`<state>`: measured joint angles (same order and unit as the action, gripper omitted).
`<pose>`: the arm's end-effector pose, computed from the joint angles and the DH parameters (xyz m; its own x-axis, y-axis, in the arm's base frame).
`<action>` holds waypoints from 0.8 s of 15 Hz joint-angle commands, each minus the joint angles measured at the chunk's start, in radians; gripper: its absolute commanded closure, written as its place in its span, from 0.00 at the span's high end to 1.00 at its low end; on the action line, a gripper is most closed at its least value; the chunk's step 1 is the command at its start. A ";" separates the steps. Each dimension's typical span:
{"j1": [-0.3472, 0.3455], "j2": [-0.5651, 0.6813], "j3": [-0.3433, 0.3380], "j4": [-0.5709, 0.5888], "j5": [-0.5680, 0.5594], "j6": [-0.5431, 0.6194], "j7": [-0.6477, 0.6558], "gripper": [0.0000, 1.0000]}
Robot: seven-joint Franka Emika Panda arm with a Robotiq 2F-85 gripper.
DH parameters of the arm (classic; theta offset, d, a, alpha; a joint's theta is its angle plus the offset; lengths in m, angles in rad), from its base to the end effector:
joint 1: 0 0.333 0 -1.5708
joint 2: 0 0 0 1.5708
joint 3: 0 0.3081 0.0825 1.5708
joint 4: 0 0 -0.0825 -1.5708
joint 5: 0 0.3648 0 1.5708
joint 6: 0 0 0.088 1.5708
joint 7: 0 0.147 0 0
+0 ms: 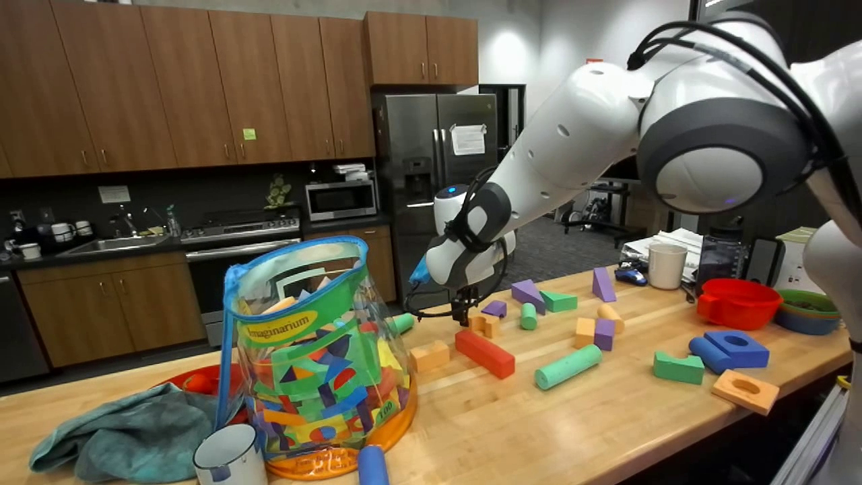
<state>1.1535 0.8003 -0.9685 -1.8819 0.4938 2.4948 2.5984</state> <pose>0.6170 0.1590 0.2234 -0.8361 -0.5442 -0.0687 -0.4902 0.7976 -0.3514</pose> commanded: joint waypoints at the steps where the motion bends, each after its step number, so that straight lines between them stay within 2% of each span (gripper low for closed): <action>1: -0.029 0.068 0.012 0.053 0.040 0.001 0.000 1.00; 9: -0.037 0.176 -0.027 0.122 0.084 -0.056 0.000 1.00; 10: -0.039 0.184 -0.030 0.130 0.083 -0.067 0.000 0.75; 12: -0.038 0.189 -0.039 0.138 0.077 -0.085 0.000 0.68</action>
<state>1.1210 0.9570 -0.9875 -1.7727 0.5535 2.4484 2.5984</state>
